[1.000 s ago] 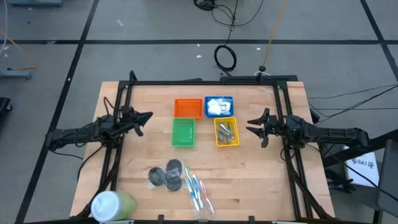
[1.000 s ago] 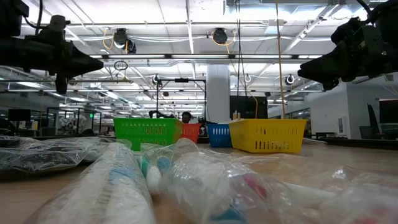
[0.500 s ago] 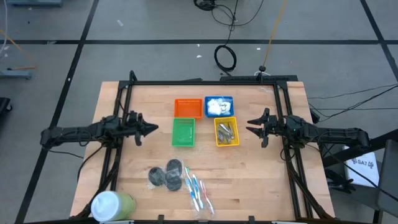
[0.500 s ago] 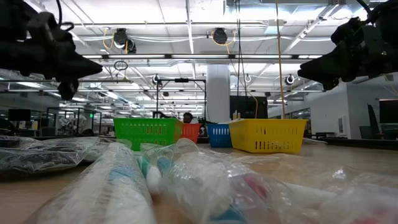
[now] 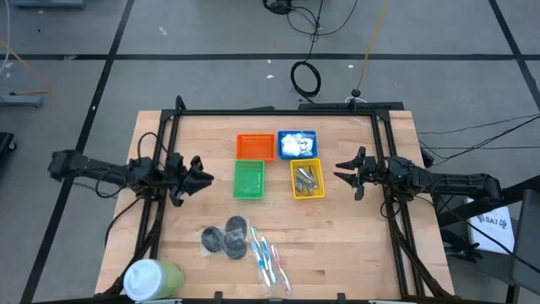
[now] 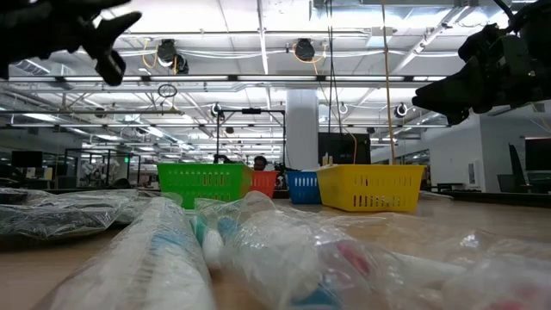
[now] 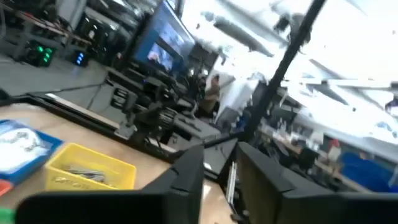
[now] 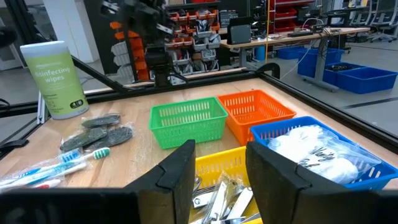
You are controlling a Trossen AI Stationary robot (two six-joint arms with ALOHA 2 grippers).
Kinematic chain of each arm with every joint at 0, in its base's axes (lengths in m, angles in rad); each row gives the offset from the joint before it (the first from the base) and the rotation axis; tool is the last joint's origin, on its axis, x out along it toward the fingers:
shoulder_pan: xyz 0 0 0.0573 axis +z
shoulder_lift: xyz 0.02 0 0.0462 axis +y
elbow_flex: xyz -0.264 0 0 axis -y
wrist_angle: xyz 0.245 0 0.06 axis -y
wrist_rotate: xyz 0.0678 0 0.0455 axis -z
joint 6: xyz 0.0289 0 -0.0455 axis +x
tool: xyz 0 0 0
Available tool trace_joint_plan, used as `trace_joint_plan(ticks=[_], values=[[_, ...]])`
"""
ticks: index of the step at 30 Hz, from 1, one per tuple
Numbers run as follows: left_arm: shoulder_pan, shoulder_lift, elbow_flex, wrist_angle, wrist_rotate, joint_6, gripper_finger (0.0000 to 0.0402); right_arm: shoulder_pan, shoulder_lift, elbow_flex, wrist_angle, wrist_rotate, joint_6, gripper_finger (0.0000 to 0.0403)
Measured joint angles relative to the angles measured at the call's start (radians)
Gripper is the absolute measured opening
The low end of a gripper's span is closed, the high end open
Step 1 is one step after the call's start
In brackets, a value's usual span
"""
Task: Pick & Place Travel size toiletries
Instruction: Put the black hairbrush into the orange bin
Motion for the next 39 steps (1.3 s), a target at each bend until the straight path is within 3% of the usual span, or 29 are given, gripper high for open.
trace_joint_plan(ticks=[6,9,13,15,19,27,32,39], values=[[-0.153,0.277,0.231,-0.11,-0.02,0.121,0.0186,0.0,0.0,0.0,0.0,0.0,0.0,0.013],[-0.205,0.424,0.402,-0.367,-0.049,0.086,0.0208,0.0,0.0,0.0,0.0,0.0,0.0,0.013],[-0.244,0.605,0.611,-0.76,-0.191,-0.076,0.0213,0.0,0.0,0.0,0.0,0.0,0.0,0.013],[-0.251,0.692,0.675,-0.879,-0.215,-0.161,0.0214,0.0,0.0,0.0,0.0,0.0,0.0,0.013],[-0.253,0.859,0.734,-0.892,-0.17,-0.243,0.0214,0.0,0.0,0.0,0.0,0.0,0.0,0.013],[-0.275,1.102,0.747,-0.74,-0.084,-0.306,0.0214,0.0,0.0,0.0,0.0,0.0,0.0,0.013],[-0.26,1.167,0.747,-0.746,-0.101,-0.374,0.0214,0.0,0.0,0.0,0.0,0.0,0.0,0.013],[-0.24,1.158,0.747,-0.857,-0.156,-0.398,0.0214,0.0,0.0,0.0,0.0,0.0,0.0,0.013]])
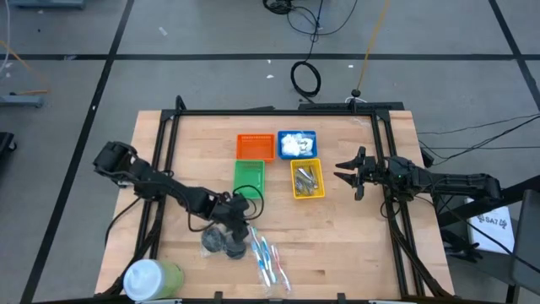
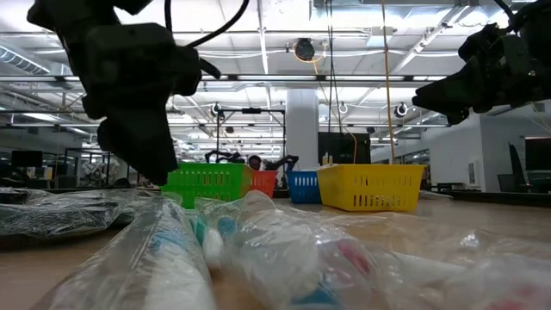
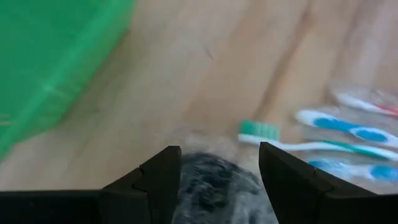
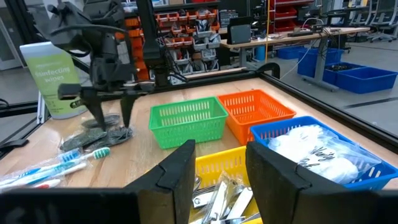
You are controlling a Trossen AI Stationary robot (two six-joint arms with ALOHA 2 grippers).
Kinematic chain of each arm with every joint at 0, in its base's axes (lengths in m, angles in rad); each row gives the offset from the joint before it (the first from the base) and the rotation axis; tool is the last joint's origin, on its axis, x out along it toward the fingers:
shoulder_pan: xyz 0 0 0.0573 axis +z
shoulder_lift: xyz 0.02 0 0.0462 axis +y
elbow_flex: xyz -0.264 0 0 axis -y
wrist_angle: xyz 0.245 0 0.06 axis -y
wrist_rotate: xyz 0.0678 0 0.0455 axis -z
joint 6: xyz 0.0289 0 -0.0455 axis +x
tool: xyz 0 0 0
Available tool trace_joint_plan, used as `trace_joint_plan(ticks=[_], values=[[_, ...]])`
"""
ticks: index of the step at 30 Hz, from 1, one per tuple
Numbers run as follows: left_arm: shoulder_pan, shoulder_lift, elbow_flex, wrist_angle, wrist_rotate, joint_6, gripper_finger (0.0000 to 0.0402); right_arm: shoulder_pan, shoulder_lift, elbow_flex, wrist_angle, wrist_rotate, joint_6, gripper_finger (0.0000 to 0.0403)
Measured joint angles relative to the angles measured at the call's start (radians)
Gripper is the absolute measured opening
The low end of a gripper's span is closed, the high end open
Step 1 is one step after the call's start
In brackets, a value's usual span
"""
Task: Pick & Place Travel size toiletries
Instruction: Put the black hairbrush into the orange bin
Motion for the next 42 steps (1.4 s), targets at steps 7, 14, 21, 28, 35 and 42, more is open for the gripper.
trace_joint_plan(ticks=[7,14,21,28,35,42], values=[[0.023,0.007,0.0,-0.092,-0.024,-0.034,0.0214,0.0,0.0,0.0,0.0,0.0,0.0,0.013],[0.022,0.007,0.0,-0.091,-0.055,-0.037,0.0214,0.0,0.0,0.0,0.0,0.0,0.0,0.013],[0.023,0.048,0.0,-0.073,-0.042,-0.037,0.0214,0.0,0.0,0.0,0.0,0.0,0.0,0.013],[0.022,0.117,0.003,-0.001,-0.005,0.007,0.0214,0.0,0.001,0.0,0.0,0.0,0.0,0.013],[0.023,0.114,0.002,-0.009,-0.008,0.014,0.0192,0.0,0.001,0.0,0.0,0.0,0.0,0.013],[0.029,0.11,0.0,-0.01,0.004,0.032,0.0073,0.0,0.001,0.0,0.0,0.0,0.0,0.013]])
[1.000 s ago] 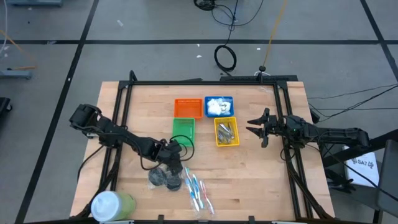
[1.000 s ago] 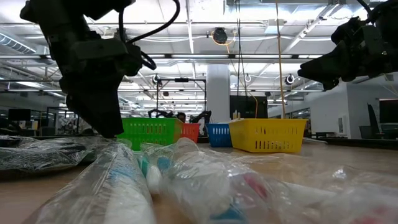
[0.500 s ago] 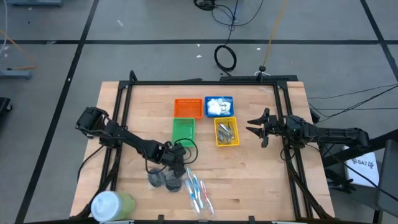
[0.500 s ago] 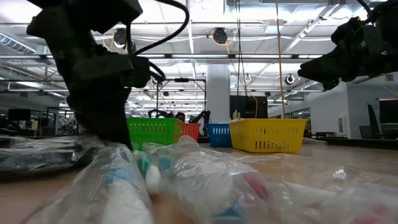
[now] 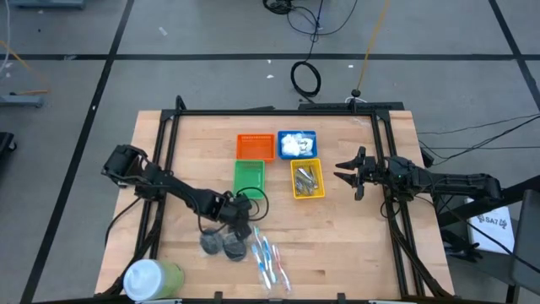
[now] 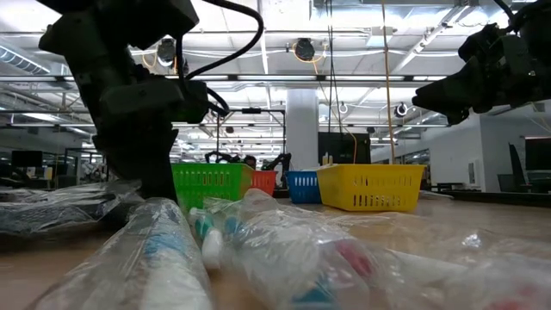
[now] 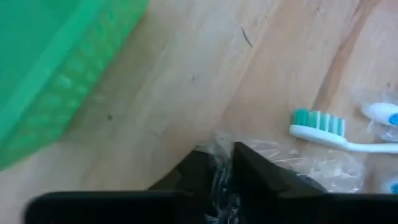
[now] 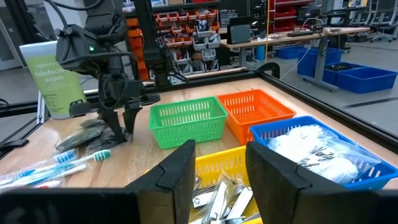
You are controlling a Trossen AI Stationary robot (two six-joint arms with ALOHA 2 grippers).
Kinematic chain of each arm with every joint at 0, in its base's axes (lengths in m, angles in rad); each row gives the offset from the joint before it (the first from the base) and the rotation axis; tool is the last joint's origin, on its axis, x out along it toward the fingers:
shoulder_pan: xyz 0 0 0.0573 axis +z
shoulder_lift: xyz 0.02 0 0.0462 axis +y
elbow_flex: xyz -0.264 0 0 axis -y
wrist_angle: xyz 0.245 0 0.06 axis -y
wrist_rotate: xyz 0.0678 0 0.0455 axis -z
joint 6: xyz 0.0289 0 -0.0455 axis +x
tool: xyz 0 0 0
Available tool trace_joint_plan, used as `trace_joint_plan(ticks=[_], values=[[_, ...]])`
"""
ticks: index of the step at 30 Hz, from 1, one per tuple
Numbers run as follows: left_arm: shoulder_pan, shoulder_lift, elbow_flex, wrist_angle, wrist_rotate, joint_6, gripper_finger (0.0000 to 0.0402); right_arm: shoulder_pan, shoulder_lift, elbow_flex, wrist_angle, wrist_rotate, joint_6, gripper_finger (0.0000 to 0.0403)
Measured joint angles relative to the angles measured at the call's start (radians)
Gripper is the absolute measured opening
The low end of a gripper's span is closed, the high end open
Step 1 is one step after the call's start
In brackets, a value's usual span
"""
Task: Pick & Place Travel size toiletries
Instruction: Put the black hairbrush into the orange bin
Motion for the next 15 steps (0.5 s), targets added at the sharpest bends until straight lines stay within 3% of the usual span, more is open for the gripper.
trace_joint_plan(ticks=[4,15], values=[[0.013,-0.011,-0.001,0.005,0.01,0.001,0.0011,0.0,0.0,0.0,0.0,0.0,0.0,0.013],[0.045,-0.127,-0.003,0.042,0.003,0.03,0.0004,0.0,0.0,0.0,0.0,0.0,0.0,0.013]])
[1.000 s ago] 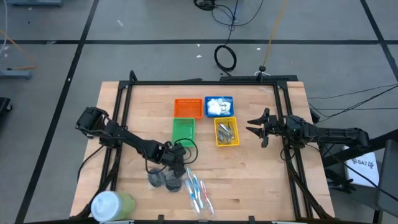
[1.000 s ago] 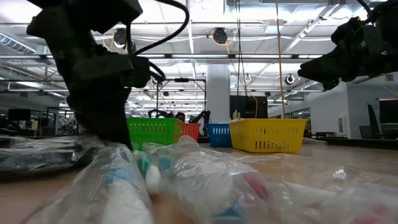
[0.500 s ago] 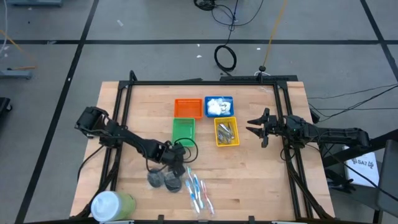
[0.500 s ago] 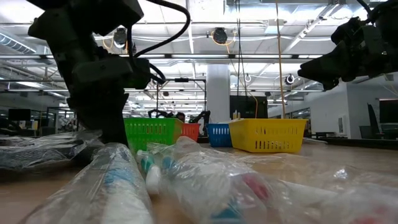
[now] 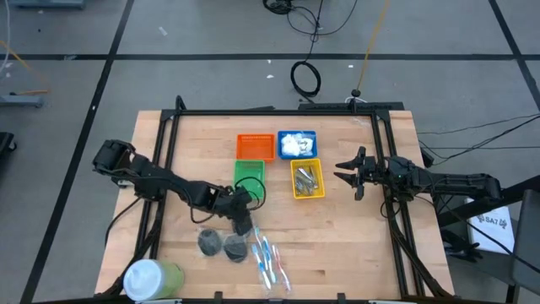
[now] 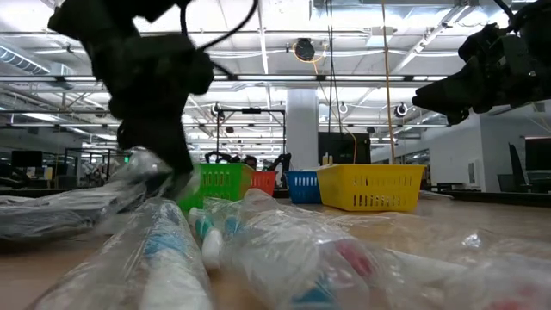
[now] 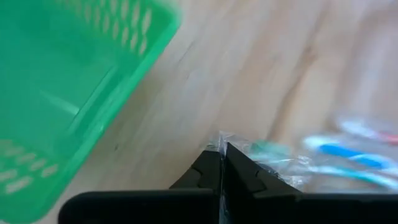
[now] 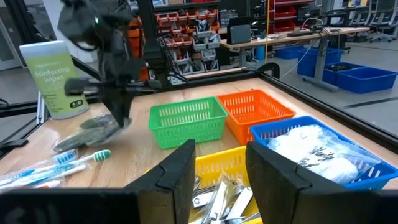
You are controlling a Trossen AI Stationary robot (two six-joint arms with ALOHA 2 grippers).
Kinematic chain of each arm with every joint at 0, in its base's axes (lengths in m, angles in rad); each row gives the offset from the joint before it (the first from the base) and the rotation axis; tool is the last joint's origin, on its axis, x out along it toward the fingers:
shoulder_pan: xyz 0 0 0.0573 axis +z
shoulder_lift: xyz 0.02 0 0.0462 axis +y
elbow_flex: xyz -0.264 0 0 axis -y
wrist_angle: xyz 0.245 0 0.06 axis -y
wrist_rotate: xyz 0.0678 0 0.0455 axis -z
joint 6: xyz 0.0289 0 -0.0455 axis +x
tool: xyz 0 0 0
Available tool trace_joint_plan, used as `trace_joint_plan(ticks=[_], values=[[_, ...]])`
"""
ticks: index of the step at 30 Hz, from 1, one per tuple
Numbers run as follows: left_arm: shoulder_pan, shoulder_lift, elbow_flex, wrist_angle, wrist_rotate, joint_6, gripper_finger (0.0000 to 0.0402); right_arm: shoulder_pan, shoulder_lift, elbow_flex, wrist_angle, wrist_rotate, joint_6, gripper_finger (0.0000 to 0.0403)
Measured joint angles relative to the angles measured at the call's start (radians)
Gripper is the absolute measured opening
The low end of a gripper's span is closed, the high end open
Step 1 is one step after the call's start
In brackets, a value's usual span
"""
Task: Pick & Place Travel size toiletries
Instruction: Put the black hairbrush into the orange bin
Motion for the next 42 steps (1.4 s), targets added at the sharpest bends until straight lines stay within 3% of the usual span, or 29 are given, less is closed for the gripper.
trace_joint_plan(ticks=[11,17,24,34,42], values=[[0.024,-0.179,0.001,0.208,-0.062,0.221,0.0003,0.0,0.0,0.0,0.0,0.0,0.0,0.013],[0.099,-0.255,0.003,0.278,-0.201,0.332,0.0002,0.0,0.0,0.0,0.0,0.0,0.0,0.013],[0.261,-0.271,0.003,0.343,-0.376,0.388,0.0002,0.0,0.0,0.0,0.0,0.0,0.0,0.013],[0.531,-0.271,0.003,0.35,-0.393,0.344,0.0002,0.0,0.0,0.0,0.0,0.0,0.0,0.013],[0.609,-0.175,0.003,0.379,-0.392,0.249,0.001,0.0,0.0,0.0,0.0,0.0,0.0,0.013]])
